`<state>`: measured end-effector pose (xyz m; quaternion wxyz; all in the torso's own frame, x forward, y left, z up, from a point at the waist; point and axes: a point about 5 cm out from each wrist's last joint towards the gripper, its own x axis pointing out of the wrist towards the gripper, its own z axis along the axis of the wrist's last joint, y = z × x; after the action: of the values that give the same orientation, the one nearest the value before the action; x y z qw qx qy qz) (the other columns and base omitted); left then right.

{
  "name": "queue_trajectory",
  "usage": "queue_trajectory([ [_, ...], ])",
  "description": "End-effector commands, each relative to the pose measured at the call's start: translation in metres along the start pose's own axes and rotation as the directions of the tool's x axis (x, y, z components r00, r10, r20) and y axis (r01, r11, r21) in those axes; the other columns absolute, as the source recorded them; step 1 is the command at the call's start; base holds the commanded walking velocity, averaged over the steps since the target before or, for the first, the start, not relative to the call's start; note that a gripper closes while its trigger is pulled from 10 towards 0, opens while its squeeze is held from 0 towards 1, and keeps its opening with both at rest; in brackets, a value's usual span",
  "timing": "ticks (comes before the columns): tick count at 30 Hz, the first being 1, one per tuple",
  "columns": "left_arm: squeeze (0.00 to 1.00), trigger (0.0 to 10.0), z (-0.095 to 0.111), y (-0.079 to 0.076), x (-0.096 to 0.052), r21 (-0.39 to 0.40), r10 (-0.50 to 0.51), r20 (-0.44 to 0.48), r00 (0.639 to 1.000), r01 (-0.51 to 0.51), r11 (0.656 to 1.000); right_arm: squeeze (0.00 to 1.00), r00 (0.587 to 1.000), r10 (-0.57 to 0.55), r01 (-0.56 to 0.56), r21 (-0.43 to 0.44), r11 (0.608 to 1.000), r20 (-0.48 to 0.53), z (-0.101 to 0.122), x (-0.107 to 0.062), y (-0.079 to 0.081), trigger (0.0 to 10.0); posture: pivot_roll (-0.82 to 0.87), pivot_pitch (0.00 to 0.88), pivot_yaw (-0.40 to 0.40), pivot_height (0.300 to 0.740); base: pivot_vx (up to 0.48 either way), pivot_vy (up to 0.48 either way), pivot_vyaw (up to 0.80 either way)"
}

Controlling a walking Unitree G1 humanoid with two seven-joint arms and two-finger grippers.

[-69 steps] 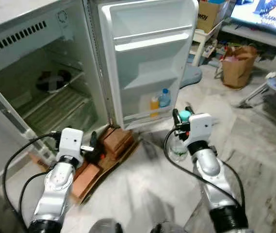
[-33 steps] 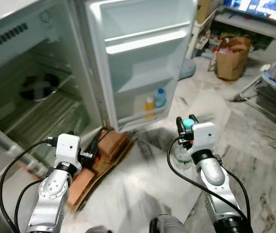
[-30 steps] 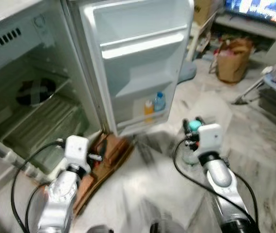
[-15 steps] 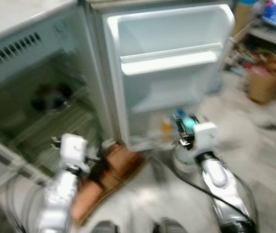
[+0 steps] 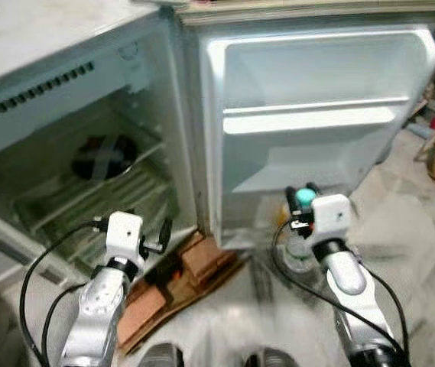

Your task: Restocking fridge

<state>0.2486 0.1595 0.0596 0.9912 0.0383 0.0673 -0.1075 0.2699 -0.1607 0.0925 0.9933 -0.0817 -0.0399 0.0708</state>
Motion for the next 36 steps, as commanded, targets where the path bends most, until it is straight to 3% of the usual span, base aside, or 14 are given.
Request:
queue_trajectory([
  [1,0.00,10.0,-0.003,0.007,-0.004,0.011,0.025,-0.018,1.000,-0.025,1.000,0.00,0.999,0.017,-0.017,0.016,1.000,0.042,0.009,0.004,0.008,10.0,0.06,0.097,-0.017,0.740,0.251,0.000,0.00],
  [12,0.00,10.0,-0.003,0.006,-0.003,0.012,0.017,-0.018,1.000,-0.017,1.000,0.00,0.999,0.007,-0.008,0.021,1.000,0.037,0.008,0.002,0.007,10.0,0.06,0.095,-0.017,0.740,0.311,0.000,0.00],
  [21,0.00,10.0,-0.009,0.012,-0.015,0.010,0.063,-0.042,0.997,-0.063,0.998,0.00,1.000,-0.019,0.018,0.041,0.999,0.007,0.001,-0.005,0.006,10.0,0.07,0.099,-0.021,0.740,0.000,0.000,0.00],
  [36,0.00,10.0,-0.007,0.012,-0.014,0.005,0.045,-0.037,0.998,-0.045,0.999,0.00,1.000,-0.030,0.030,0.044,0.999,0.001,0.000,-0.005,0.008,10.0,0.07,0.098,-0.015,0.740,0.000,-0.108,0.00],
])
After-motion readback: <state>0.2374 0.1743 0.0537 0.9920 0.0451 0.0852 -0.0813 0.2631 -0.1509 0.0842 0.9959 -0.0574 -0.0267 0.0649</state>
